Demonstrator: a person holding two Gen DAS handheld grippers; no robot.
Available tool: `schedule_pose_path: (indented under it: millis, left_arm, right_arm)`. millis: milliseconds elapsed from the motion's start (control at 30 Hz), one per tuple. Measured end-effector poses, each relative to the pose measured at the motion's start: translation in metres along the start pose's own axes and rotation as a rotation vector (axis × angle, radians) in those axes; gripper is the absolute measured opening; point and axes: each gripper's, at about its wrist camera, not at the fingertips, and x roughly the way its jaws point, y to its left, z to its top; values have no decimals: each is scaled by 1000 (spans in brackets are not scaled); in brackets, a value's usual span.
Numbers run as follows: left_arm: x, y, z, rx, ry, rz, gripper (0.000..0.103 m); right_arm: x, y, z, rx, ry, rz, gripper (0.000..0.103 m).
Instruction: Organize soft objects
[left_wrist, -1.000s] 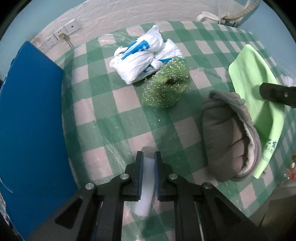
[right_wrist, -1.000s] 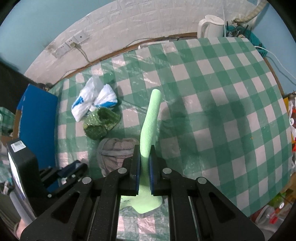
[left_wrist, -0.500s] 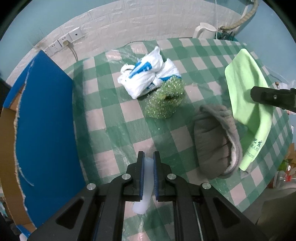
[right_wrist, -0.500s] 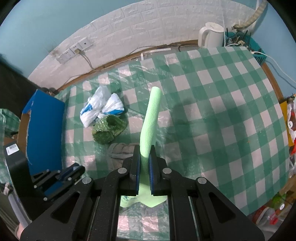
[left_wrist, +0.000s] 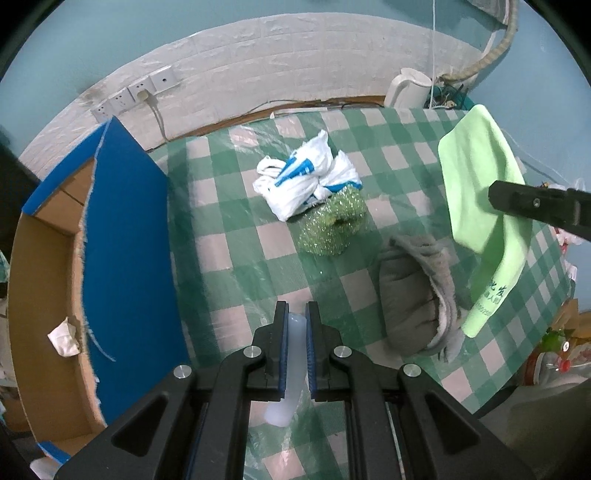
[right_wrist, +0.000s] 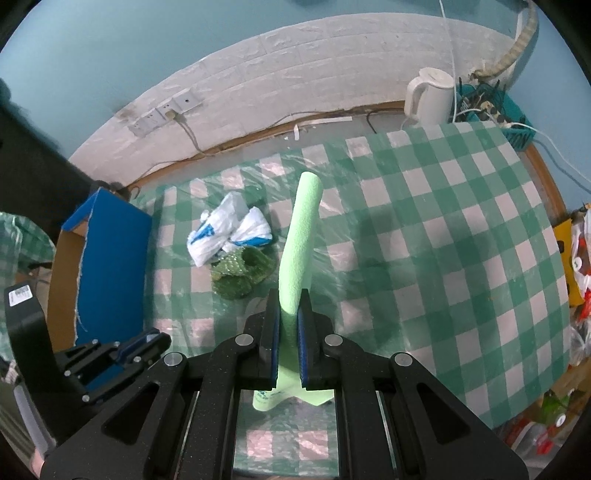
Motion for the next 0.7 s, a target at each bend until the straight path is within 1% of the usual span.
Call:
schedule_pose_path:
  millis: [267, 467, 700]
  left_arm:
    - [-20, 11, 6, -28, -34, -8, 8]
    - [-34, 27, 10, -64, -62, -17, 8]
    - [-51, 51, 11, -108, -92, -11, 8]
  right_arm:
    - [-11, 14, 4, -21, -22, 16, 8]
    - [-18, 30, 7, -44, -33, 31, 8]
    - [-25, 62, 11, -93, -44, 54, 8]
